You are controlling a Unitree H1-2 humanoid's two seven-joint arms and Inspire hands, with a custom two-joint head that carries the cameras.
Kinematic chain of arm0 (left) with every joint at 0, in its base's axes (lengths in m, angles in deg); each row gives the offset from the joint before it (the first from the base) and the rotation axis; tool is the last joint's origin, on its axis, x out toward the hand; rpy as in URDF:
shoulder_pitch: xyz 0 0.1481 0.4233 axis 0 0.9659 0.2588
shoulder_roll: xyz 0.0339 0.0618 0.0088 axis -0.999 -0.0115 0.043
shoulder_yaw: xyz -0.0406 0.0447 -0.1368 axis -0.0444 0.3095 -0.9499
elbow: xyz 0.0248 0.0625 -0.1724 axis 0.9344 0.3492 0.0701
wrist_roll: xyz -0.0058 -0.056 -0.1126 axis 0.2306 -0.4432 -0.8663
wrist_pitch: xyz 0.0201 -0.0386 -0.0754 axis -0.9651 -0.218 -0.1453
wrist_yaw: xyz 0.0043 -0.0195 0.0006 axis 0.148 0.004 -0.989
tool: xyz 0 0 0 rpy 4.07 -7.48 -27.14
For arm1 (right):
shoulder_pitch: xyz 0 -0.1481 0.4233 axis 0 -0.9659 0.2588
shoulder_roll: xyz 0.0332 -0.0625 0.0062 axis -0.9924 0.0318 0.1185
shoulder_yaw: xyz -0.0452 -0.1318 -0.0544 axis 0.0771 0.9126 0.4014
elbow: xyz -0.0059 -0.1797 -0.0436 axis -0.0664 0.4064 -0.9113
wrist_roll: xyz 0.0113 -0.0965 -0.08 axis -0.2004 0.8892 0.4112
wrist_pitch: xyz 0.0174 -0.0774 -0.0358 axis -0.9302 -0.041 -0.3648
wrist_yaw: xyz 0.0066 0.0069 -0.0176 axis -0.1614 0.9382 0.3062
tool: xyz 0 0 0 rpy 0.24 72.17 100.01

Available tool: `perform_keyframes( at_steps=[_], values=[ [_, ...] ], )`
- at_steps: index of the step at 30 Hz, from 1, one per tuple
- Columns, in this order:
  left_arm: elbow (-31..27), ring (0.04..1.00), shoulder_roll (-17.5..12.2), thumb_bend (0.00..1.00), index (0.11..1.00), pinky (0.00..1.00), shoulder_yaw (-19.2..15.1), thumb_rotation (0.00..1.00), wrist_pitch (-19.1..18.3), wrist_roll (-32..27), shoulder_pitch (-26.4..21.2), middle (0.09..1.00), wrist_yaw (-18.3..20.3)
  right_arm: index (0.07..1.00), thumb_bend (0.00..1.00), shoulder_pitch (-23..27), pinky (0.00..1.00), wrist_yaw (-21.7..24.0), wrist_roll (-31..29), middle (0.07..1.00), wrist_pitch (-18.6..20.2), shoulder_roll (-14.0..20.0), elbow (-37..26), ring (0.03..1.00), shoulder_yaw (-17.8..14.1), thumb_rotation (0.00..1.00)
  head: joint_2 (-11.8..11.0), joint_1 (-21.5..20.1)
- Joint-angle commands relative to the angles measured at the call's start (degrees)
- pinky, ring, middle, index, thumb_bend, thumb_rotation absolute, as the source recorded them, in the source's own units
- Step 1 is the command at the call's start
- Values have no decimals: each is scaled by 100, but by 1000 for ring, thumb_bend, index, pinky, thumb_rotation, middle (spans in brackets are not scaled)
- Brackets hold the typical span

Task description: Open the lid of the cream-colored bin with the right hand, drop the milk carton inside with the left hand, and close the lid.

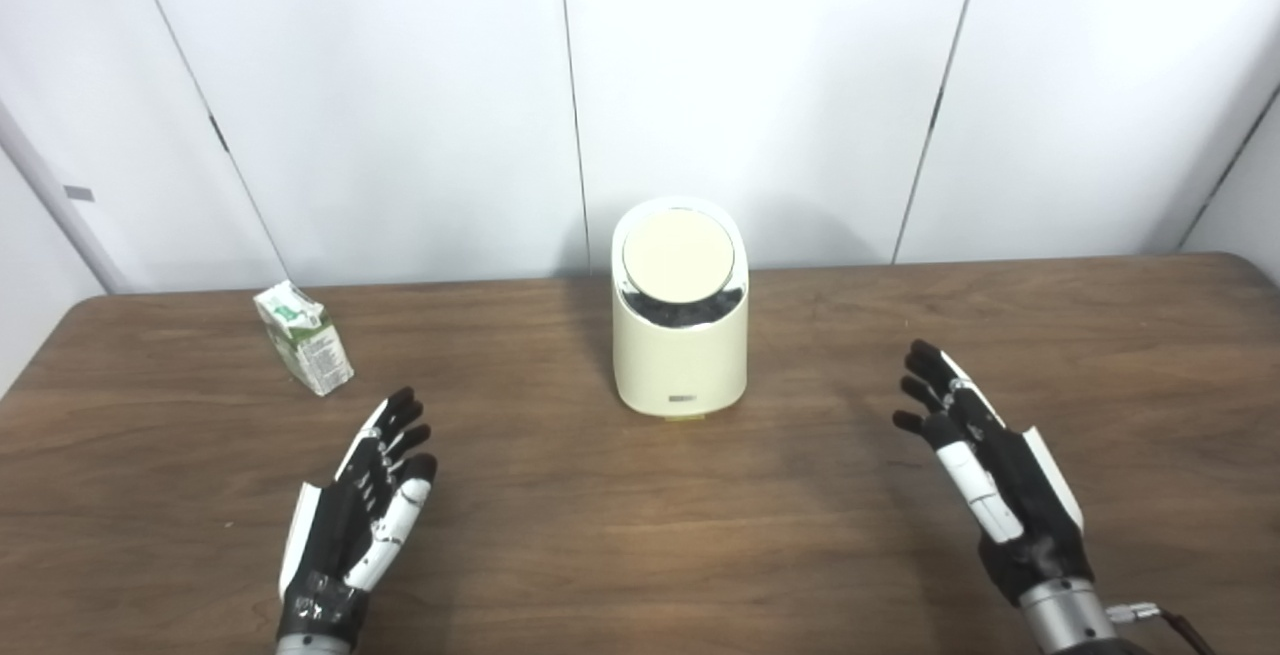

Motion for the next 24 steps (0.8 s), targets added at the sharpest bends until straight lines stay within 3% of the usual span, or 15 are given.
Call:
perform_keyframes(
  at_steps=[1,8,19,24],
  values=[
    [283,878,-9,501,982,831,21,732,303,-158,147,929,62,938,577,104,858,33,-108,953,-101,22,-219,931,-32,825,0,-6],
    [356,896,48,537,992,837,-10,880,357,-308,122,945,103,937,577,95,874,25,-249,952,-158,16,-160,930,-67,803,7,20],
    [322,876,148,578,970,818,-8,879,329,-306,152,917,50,937,583,55,864,17,-169,945,-113,105,-208,926,-74,804,-41,114],
    [204,867,206,532,947,809,29,809,309,-166,272,896,1,948,608,-43,841,17,-73,945,-145,195,-254,922,-66,725,-371,230]
  ],
)
